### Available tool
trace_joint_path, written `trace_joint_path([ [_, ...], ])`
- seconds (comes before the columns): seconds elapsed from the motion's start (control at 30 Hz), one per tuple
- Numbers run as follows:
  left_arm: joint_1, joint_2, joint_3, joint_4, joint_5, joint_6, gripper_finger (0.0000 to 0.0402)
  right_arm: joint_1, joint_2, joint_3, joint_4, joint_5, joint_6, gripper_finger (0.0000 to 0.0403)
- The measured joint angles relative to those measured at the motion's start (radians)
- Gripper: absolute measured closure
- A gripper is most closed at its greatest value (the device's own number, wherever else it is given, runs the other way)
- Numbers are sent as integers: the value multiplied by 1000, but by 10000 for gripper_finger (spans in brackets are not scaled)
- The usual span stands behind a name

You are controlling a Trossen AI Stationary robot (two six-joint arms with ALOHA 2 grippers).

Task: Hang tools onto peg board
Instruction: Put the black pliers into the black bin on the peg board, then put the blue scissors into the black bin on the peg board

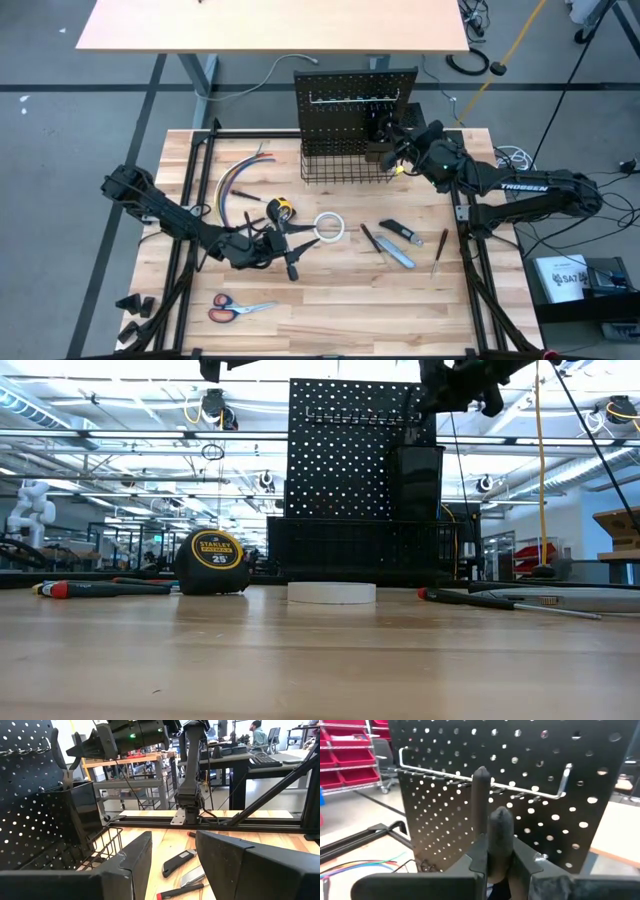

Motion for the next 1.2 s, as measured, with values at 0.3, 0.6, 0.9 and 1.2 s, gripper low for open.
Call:
trace_joint_path([
  [0.3, 0, 0, 0, 0, 0, -1, 242, -7, 0, 0, -5, -16, 0, 349],
  [0.6, 0, 0, 0, -1, 0, -1, 242, -7, 0, 0, -23, -9, -3, 189],
  [0.9, -2, 0, 0, -3, 0, 3, 242, 37, -51, 0, -27, -17, -14, 144],
  [1.2, -126, -94, 0, -10, -14, 137, 242, 177, -93, 0, -26, -473, 71, 149],
])
